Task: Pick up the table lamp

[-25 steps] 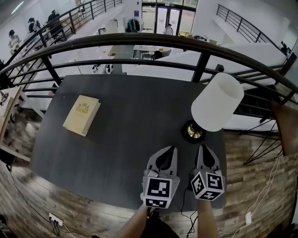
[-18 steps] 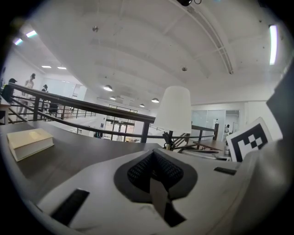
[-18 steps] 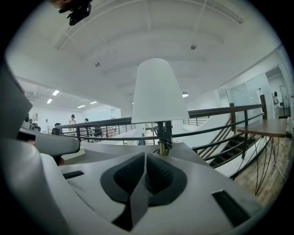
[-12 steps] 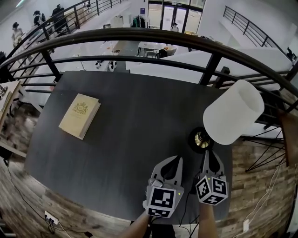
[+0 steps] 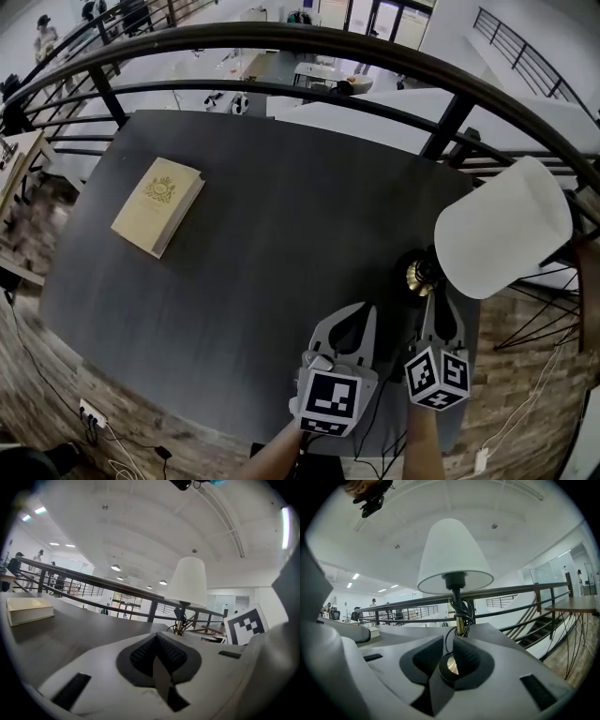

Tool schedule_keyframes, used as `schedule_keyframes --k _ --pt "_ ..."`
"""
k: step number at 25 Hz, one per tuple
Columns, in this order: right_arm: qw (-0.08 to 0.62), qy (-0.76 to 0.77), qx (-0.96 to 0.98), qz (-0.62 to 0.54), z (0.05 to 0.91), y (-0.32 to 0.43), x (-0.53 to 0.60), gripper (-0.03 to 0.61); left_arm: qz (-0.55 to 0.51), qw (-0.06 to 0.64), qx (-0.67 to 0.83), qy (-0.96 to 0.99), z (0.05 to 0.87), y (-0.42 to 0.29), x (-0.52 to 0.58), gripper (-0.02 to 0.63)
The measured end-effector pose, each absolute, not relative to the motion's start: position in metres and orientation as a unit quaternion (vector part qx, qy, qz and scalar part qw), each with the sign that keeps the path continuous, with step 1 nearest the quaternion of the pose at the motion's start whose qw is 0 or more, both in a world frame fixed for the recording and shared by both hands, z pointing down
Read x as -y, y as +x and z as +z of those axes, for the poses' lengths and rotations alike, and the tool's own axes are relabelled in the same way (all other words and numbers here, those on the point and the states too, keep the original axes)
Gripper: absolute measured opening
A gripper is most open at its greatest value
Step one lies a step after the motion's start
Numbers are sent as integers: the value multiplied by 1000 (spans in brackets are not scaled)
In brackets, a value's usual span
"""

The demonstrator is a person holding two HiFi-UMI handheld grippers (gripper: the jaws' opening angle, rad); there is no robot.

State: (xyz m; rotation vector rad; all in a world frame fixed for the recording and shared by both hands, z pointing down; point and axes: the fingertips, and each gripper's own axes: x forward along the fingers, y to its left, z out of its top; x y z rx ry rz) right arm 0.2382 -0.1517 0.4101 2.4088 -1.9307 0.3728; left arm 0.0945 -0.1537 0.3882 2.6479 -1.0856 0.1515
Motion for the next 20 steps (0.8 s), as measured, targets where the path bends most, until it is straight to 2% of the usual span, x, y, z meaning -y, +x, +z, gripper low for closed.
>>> schedule_keyframes --k 4,6,10,20 --pt "13 779 616 117 416 244 159 91 51 142 377 914 393 95 159 18" --pt "12 779 615 119 417 250 163 151 52 146 378 913 394 97 160 18" --pt "16 779 615 118 420 261 173 152 52 138 383 912 396 95 164 18" --pt "35 764 634 113 427 274 201 169 55 168 385 906 410 94 163 18"
